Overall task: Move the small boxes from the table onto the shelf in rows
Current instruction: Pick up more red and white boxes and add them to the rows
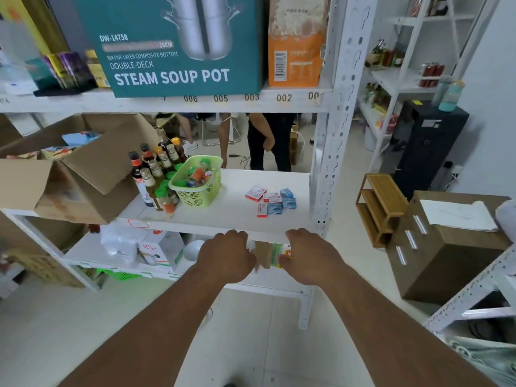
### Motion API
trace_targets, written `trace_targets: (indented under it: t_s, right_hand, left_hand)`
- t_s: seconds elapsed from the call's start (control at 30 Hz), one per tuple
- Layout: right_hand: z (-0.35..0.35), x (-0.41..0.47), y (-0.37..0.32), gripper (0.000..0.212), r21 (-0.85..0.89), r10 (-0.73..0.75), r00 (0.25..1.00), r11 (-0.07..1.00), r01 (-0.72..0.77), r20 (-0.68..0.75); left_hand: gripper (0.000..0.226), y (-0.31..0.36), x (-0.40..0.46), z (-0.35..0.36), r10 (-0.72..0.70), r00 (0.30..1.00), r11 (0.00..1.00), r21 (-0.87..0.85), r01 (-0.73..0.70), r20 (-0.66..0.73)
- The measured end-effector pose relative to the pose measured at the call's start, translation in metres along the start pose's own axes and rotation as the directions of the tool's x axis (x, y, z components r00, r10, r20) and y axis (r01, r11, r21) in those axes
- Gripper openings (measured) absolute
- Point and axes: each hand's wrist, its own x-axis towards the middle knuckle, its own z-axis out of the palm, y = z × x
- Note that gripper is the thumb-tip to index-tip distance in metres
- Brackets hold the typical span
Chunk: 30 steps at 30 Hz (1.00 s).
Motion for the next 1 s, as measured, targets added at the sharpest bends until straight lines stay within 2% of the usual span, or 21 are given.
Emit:
trace_targets:
  t_s: [0.37,0.63,1.0]
  right_hand:
    - [0.019,0.095,-0.034,0.044,0.026,0.153,0.988,0.988,-0.154,0.025]
    - [0.058,0.172,-0.06,0.048,0.108,0.322,0.947,0.941,-0.321,0.007]
    - [0.085,0.234,-0.05,0.05,0.173,0.461,0.887,0.871,-0.459,0.03]
  left_hand:
    - [0.051,-0.074,0.1,0.006,0.09,0.995,0.996,0.004,-0.091,0.041]
    - [0.05,-0.125,0.191,0.024,0.166,0.981,0.986,0.009,-0.167,0.099]
    - [0.055,-0.126,0.272,0.041,0.229,0.962,0.972,0.014,-0.234,0.145]
